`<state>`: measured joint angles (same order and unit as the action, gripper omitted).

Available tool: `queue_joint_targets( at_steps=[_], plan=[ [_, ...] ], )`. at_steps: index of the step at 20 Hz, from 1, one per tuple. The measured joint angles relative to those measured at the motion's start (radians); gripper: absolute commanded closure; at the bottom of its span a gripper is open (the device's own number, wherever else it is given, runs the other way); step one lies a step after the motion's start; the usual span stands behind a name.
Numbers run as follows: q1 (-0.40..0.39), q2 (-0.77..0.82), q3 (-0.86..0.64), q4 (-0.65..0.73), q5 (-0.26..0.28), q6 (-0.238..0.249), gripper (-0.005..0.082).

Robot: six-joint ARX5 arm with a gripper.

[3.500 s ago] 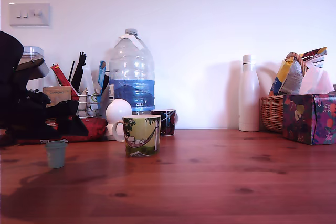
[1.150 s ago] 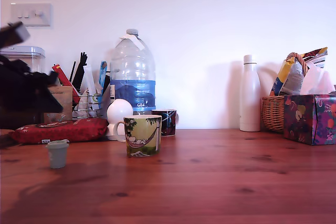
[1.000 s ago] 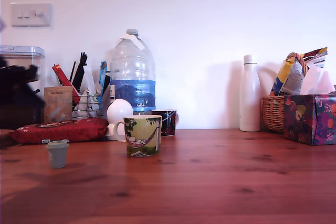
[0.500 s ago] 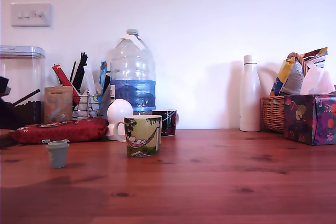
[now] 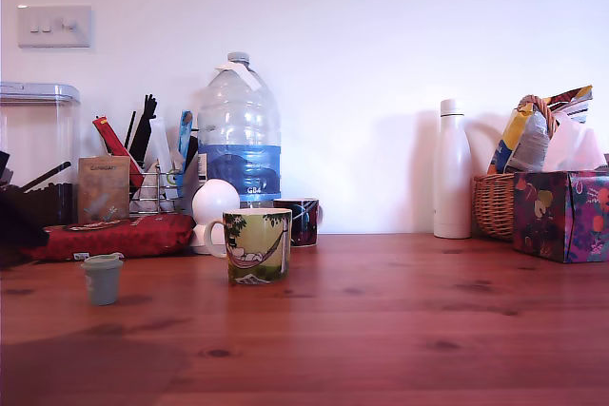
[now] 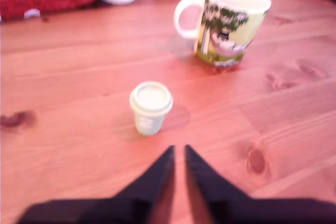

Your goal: Pick up the coffee capsules from the table one by one and drop them inside the nearest coffee cup

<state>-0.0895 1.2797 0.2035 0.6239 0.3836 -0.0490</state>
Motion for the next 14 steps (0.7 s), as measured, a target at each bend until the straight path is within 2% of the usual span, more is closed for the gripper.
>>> queue_joint_targets(
  at_steps=[9,14],
  plan=[
    [-0.001,0.000,0.000,0.002,0.001,0.068,0.0075],
    [-0.001,0.076,0.000,0.129,-0.002,0.076,0.0077]
  ],
)
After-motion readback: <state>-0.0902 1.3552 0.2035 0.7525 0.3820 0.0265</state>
